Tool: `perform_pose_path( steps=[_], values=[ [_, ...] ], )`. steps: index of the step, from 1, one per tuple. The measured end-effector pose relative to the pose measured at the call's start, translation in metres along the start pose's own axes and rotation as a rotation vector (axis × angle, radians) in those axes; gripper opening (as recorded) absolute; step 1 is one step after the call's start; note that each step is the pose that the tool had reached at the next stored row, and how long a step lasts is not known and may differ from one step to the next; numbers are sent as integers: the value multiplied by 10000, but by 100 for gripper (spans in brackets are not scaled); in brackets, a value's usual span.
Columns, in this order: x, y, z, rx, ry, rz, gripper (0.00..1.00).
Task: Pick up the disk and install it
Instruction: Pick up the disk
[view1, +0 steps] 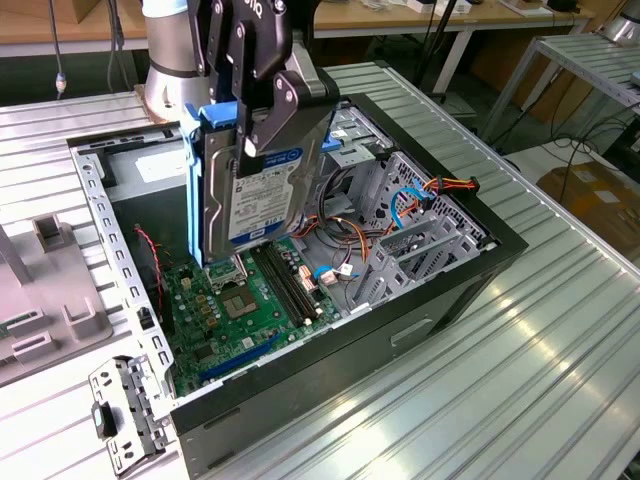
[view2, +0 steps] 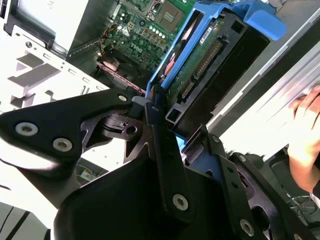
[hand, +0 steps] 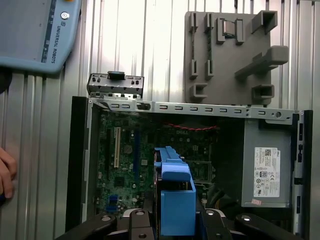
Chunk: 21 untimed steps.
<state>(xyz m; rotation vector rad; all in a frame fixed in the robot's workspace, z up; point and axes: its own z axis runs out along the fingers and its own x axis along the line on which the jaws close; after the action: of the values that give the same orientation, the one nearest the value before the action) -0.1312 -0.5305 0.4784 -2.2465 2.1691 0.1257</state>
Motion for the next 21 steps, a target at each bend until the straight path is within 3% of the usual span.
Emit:
perform_pose_path(
  steps=[21],
  values=[
    [127, -4, -5, 0, 0, 0, 37]
  ],
)
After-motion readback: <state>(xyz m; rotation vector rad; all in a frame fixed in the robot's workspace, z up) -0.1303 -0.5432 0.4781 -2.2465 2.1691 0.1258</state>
